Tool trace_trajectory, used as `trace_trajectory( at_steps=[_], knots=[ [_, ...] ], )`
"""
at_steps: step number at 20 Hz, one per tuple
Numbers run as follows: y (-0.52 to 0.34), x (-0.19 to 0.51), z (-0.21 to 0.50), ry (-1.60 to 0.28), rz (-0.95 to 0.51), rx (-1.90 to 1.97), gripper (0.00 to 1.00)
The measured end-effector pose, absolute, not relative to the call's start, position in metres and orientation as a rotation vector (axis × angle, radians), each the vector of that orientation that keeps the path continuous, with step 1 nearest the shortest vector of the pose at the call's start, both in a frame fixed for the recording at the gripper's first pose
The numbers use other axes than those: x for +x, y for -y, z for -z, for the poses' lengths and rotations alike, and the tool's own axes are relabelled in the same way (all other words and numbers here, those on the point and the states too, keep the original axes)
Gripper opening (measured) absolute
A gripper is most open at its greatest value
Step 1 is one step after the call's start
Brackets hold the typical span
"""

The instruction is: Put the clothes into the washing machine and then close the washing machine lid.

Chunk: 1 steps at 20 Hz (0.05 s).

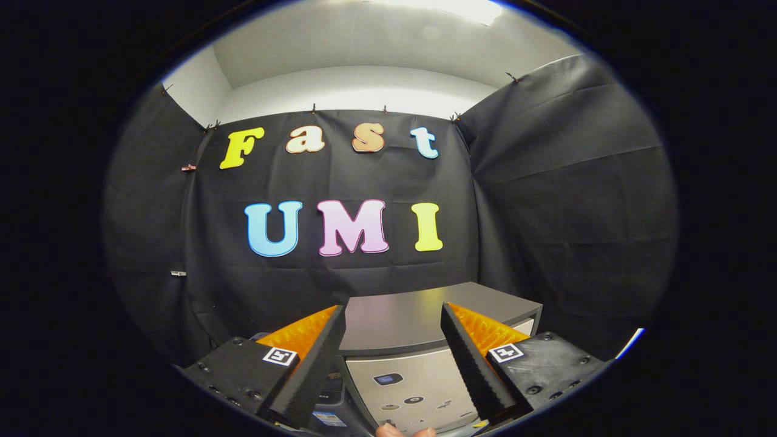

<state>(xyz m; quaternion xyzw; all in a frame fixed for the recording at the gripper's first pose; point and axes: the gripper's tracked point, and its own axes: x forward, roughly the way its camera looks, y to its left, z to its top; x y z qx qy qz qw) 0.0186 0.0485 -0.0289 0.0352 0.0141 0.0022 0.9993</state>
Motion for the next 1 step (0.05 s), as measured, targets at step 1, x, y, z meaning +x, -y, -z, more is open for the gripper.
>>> trace_trajectory(
  at_steps=[1],
  knots=[
    [-0.0485,0.0193,0.0287,-0.028,-0.005,0.071,0.99]
  ],
)
